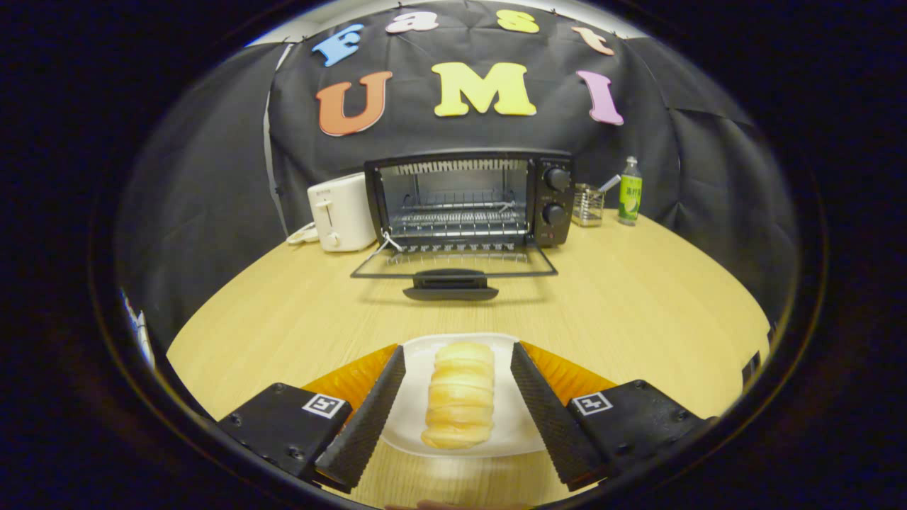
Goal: Open the toaster oven, put the food inside, and close the toaster oven door.
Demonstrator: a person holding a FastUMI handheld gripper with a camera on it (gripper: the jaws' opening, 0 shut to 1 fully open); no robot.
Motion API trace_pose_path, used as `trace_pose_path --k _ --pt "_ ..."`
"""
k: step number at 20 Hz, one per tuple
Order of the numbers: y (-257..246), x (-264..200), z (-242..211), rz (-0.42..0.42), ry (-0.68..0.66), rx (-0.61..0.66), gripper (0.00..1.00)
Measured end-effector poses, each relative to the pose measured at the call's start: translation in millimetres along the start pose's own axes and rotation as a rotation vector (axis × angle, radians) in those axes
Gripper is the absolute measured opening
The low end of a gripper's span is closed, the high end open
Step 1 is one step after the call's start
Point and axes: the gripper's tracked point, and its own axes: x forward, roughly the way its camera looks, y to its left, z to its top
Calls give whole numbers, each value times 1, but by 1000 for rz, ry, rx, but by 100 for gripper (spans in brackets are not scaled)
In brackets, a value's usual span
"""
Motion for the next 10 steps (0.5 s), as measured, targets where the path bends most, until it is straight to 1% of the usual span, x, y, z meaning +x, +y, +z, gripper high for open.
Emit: trace_pose_path --k 1,4,5,7,8,10 --pt "-2 2 -7 -5 38 13 100" --pt "-7 7 -16 -4 91 72 100" --pt "-6 4 -13 -1 77 73 96" --pt "-10 4 -18 -14 96 70 89" --pt "-9 6 -16 -10 85 70 86" --pt "-6 5 -17 8 81 77 77"
